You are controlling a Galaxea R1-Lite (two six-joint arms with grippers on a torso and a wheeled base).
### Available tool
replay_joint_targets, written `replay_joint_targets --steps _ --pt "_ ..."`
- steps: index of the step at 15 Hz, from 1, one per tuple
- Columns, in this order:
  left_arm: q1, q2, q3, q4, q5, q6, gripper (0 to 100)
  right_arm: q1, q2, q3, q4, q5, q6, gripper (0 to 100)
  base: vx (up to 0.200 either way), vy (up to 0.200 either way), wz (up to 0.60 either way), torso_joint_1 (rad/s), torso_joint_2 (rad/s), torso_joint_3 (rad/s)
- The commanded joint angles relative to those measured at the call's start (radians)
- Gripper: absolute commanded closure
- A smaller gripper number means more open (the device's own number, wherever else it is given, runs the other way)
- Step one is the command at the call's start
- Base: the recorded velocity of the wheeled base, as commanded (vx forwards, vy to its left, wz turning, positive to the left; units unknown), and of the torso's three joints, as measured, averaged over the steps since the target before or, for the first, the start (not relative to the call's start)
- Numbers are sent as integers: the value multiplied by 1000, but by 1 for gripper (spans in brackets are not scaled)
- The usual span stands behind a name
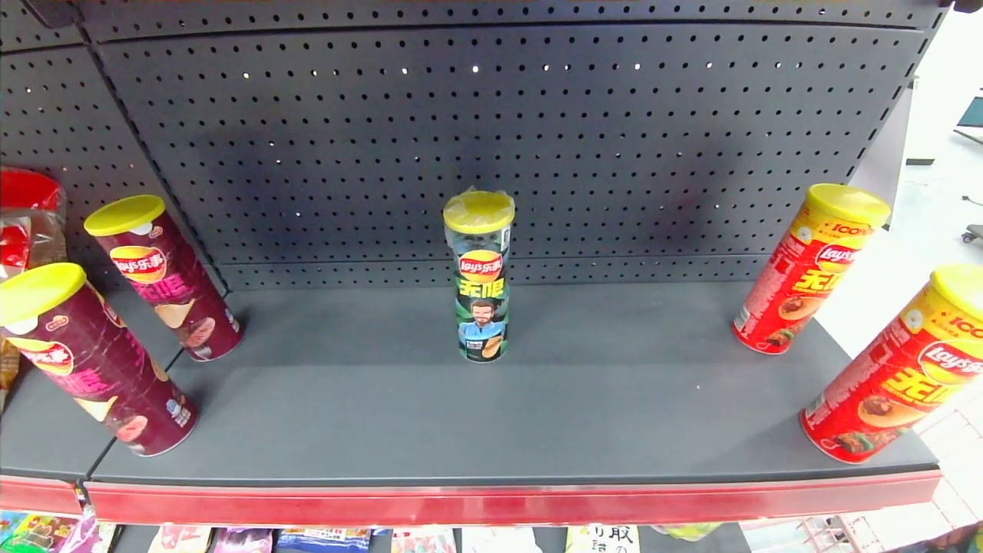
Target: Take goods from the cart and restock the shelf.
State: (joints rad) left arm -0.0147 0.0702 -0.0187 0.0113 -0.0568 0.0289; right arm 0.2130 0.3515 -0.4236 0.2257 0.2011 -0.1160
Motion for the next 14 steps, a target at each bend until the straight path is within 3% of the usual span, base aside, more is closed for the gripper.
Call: replay_joint_targets --steps 1,2,3,4,5,6,8,11,12,14 --pt "-59 281 -274 6 -49 -38 0 0 30 -4 -2 1 -1 100 0 0 0 0 0 0" --pt "-99 471 -451 -13 -112 -89 0 0 52 -7 -2 1 -1 100 0 0 0 0 0 0" --pt "-133 528 -494 -22 -172 -78 0 0 57 -7 -3 3 -1 100 0 0 0 0 0 0" --pt "-217 634 -526 -50 -347 -58 0 2 81 -18 -3 3 -1 100 0 0 0 0 0 0" --pt "-241 780 -532 -106 -485 -49 0 2 100 -37 -3 3 -1 100 0 0 0 0 0 0" --pt "-243 882 -547 -168 -523 -26 0 2 123 -55 -3 3 -2 100 0 0 0 0 0 0" --pt "-269 1114 -596 -267 -543 48 0 3 156 -103 -5 3 -2 100 0 0 0 0 0 0" --pt "-272 1407 -682 -398 -617 189 0 2 190 -159 -8 1 1 100 0 0 0 0 0 0" --pt "-278 1461 -710 -409 -626 215 0 2 195 -161 -23 0 1 100 0 0 0 0 0 0" --pt "-297 1524 -777 -406 -626 229 0 2 196 -158 -42 -2 1 100 0 0 0 0 0 0"
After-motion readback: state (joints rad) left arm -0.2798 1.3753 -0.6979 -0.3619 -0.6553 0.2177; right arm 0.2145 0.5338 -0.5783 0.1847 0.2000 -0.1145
